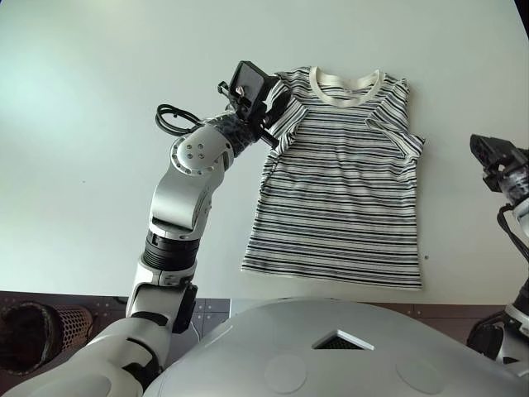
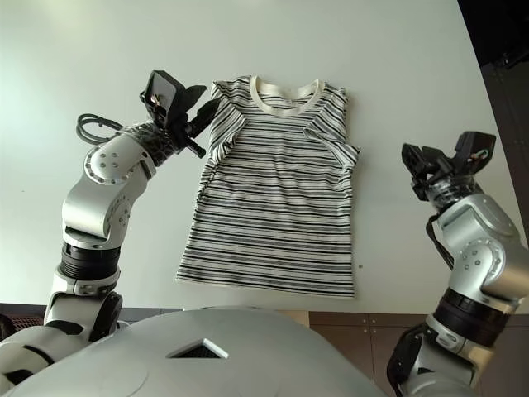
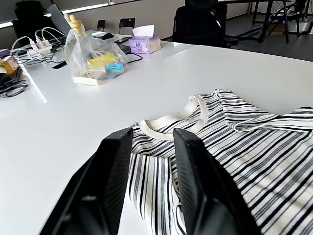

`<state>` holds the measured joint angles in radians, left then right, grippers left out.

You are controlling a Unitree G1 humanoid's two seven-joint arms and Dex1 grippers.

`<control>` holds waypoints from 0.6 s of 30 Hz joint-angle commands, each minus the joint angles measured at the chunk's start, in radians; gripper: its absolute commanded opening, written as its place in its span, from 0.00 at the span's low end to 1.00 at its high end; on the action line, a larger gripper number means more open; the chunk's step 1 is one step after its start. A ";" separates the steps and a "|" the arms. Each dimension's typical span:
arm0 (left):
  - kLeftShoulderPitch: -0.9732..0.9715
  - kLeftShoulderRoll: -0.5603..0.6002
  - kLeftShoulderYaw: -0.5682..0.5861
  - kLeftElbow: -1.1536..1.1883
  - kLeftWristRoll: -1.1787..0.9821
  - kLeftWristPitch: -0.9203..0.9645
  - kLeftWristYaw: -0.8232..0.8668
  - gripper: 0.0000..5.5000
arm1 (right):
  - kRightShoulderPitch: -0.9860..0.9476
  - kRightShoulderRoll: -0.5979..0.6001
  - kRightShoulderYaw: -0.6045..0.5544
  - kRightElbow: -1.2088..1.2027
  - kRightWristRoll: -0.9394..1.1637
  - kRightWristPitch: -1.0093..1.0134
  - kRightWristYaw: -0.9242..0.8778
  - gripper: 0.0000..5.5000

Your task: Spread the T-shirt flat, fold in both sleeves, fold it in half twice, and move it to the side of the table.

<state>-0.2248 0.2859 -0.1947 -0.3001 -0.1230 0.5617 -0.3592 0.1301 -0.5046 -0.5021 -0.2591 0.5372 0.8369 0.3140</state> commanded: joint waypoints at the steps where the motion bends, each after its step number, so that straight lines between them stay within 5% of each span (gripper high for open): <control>1: 0.049 0.071 0.034 0.032 0.056 -0.080 -0.006 0.28 | 0.010 0.018 0.070 0.064 -0.065 -0.112 0.034 0.37; 10: 0.071 0.095 -0.017 0.044 0.120 -0.193 -0.046 0.28 | -0.110 0.084 0.271 0.235 -0.239 -0.341 0.018 0.37; 18: 0.073 0.098 -0.023 0.043 0.135 -0.214 -0.065 0.28 | -0.062 0.095 0.407 0.139 -0.285 -0.389 0.085 0.37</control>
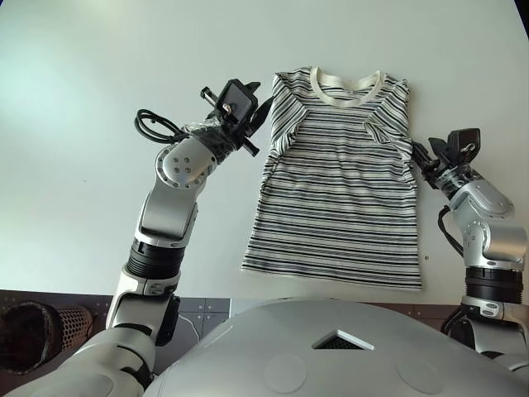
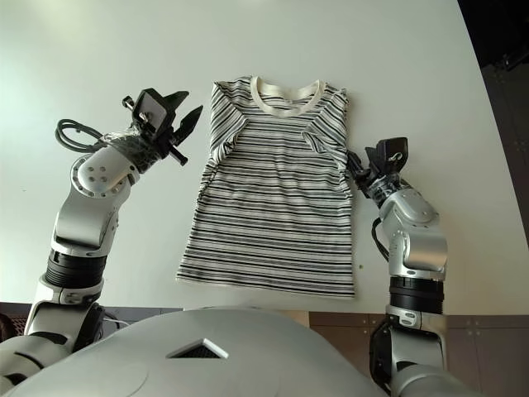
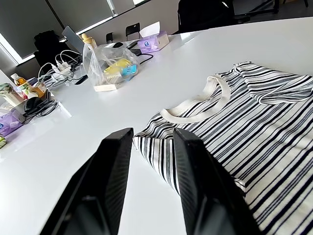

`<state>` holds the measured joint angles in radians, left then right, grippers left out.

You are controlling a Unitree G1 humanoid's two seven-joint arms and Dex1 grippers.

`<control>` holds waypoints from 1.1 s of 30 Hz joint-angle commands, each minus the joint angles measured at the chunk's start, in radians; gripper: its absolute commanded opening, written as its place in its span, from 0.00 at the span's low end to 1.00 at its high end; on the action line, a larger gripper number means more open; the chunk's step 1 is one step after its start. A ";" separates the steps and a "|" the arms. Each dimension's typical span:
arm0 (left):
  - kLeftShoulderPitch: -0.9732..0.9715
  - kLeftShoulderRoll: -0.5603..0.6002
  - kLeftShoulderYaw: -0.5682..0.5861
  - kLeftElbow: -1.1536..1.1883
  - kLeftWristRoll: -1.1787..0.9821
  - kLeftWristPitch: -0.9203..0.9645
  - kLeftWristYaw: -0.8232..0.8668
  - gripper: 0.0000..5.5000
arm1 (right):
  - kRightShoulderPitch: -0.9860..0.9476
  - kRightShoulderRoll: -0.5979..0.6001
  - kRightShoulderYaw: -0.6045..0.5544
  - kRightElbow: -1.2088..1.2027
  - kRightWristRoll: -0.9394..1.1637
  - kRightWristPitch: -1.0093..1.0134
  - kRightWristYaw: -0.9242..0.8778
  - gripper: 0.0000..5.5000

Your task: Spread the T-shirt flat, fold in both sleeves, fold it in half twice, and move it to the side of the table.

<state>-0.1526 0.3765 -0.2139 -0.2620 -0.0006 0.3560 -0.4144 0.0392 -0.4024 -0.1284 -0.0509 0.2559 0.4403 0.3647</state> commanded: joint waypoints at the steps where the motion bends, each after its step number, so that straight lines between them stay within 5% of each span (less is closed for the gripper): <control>1: 0.002 0.008 -0.003 0.004 0.015 -0.011 -0.012 0.28 | 0.042 -0.015 0.050 -0.094 -0.008 0.013 0.047 0.37; 9: 0.043 0.057 -0.001 -0.004 0.031 -0.067 -0.057 0.28 | 0.095 -0.089 0.160 -0.138 -0.105 -0.004 0.117 0.37; 17: 0.340 0.479 0.153 0.125 -0.038 -0.729 -0.467 0.28 | 0.570 -0.296 -0.174 -0.661 0.135 0.006 0.442 0.37; 22: 0.630 0.608 0.171 0.236 0.168 -1.334 -0.426 0.28 | 0.911 -0.448 -0.257 -0.430 -0.287 -0.767 0.620 0.37; 29: 0.783 0.517 0.235 0.251 0.447 -1.735 -0.350 0.28 | 0.789 -0.580 -0.302 0.050 -0.583 -1.432 0.421 0.37; 33: 0.703 0.473 0.249 0.326 0.573 -1.819 -0.310 0.28 | 0.713 -0.589 -0.277 0.202 -0.721 -1.609 0.310 0.37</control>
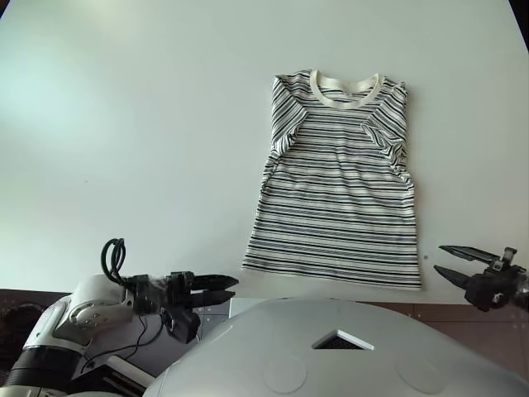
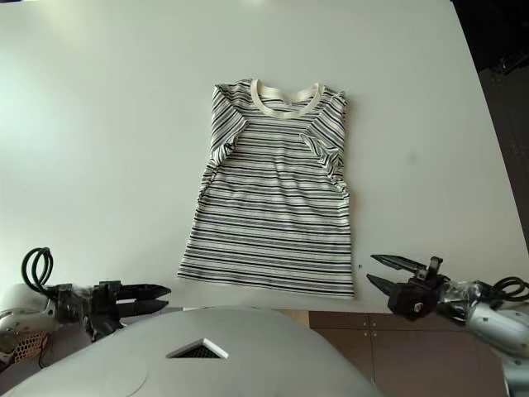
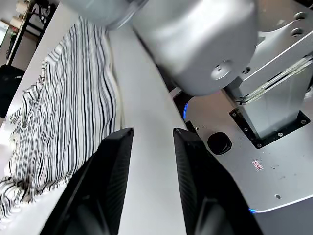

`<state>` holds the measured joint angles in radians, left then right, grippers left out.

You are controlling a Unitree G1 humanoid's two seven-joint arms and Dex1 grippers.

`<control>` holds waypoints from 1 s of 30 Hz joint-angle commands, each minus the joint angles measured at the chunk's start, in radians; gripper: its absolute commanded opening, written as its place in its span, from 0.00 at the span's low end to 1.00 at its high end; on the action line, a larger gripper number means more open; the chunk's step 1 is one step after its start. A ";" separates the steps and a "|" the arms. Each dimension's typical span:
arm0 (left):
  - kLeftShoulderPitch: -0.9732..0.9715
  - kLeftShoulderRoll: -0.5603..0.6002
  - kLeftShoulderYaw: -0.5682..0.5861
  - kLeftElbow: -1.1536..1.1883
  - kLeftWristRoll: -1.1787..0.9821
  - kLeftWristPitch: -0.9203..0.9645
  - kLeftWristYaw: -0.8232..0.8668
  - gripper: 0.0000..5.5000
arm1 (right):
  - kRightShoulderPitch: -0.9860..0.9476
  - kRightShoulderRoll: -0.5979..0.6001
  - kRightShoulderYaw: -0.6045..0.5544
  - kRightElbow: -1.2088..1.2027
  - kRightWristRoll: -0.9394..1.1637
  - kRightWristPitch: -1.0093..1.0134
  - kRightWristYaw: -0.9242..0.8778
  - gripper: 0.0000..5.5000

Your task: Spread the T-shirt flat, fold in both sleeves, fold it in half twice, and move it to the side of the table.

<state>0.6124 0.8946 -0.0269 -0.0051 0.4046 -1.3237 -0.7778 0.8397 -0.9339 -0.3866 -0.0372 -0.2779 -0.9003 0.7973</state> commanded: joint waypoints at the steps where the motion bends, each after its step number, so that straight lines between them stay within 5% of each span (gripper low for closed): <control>1: -0.103 -0.068 0.080 0.092 0.210 -0.152 0.077 0.28 | -0.111 -0.050 -0.005 0.213 -0.224 -0.304 -0.155 0.37; 11: -0.271 -0.120 0.127 0.176 0.334 -0.148 0.261 0.29 | -0.146 0.005 0.089 0.206 -0.423 -0.405 -0.358 0.38; 15: -0.185 0.109 -0.017 -0.045 -0.087 0.010 0.286 0.35 | -0.102 0.015 0.091 0.153 -0.414 -0.366 -0.389 0.38; 20: -0.204 0.280 -0.073 -0.151 -0.297 0.114 0.240 0.35 | -0.051 0.055 0.098 0.106 -0.432 -0.312 -0.421 0.38; 30: -0.274 0.212 -0.145 0.081 -0.026 0.036 0.191 0.40 | -0.086 -0.007 0.147 0.124 -0.425 -0.270 -0.453 0.38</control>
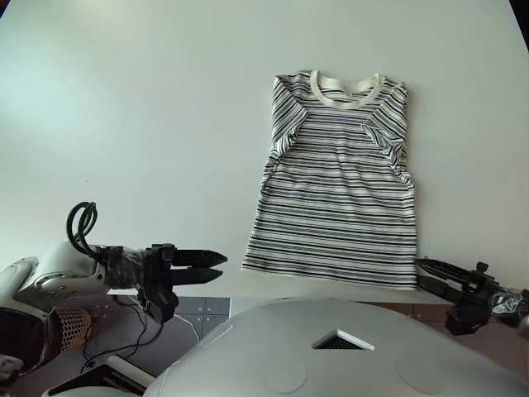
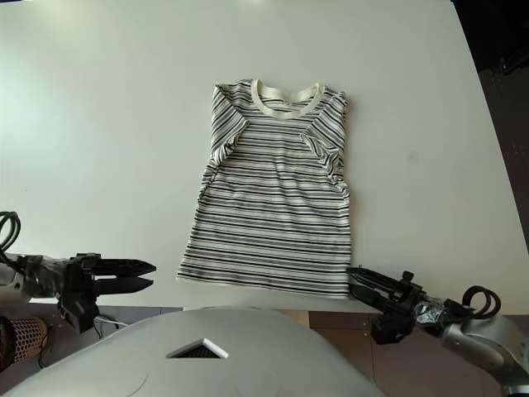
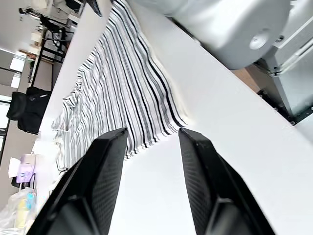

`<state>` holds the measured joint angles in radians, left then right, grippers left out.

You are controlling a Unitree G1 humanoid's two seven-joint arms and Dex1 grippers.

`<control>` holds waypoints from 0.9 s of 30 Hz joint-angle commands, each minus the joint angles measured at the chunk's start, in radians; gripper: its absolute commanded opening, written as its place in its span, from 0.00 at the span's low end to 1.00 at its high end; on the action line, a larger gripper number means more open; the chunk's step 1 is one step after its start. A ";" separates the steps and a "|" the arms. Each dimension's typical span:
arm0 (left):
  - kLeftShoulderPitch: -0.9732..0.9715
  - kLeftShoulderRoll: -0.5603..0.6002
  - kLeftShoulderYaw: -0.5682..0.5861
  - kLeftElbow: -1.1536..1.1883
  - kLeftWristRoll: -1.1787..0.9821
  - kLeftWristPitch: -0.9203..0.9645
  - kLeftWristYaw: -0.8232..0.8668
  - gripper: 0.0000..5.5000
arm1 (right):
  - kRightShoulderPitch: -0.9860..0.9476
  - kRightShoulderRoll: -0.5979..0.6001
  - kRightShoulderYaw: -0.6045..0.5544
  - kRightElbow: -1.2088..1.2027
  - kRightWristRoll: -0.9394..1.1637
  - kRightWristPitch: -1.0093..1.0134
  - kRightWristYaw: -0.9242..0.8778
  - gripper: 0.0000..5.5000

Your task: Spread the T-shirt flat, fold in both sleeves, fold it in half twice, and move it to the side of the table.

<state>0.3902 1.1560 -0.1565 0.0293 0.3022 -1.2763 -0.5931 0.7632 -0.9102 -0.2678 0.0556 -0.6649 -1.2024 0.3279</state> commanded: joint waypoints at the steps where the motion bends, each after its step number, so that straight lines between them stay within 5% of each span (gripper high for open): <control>1: -0.065 -0.071 -0.019 0.056 0.102 -0.013 0.012 0.40 | -0.020 -0.043 0.035 0.041 -0.038 0.031 0.012 0.38; 11: -0.173 -0.256 -0.060 0.110 0.413 0.006 0.098 0.40 | -0.088 -0.089 0.098 0.053 -0.005 0.049 0.001 0.38; 22: -0.153 -0.225 -0.142 0.066 0.405 0.038 0.120 0.40 | -0.096 -0.118 0.115 0.074 -0.025 0.034 -0.027 0.38; 27: -0.146 -0.229 -0.155 0.069 0.394 0.077 0.128 0.23 | -0.101 -0.151 0.118 0.084 -0.053 0.003 -0.045 0.38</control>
<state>0.2339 0.9114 -0.2945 0.0748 0.6516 -1.2439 -0.4421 0.6557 -1.0355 -0.1641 0.1275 -0.6683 -1.2010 0.2674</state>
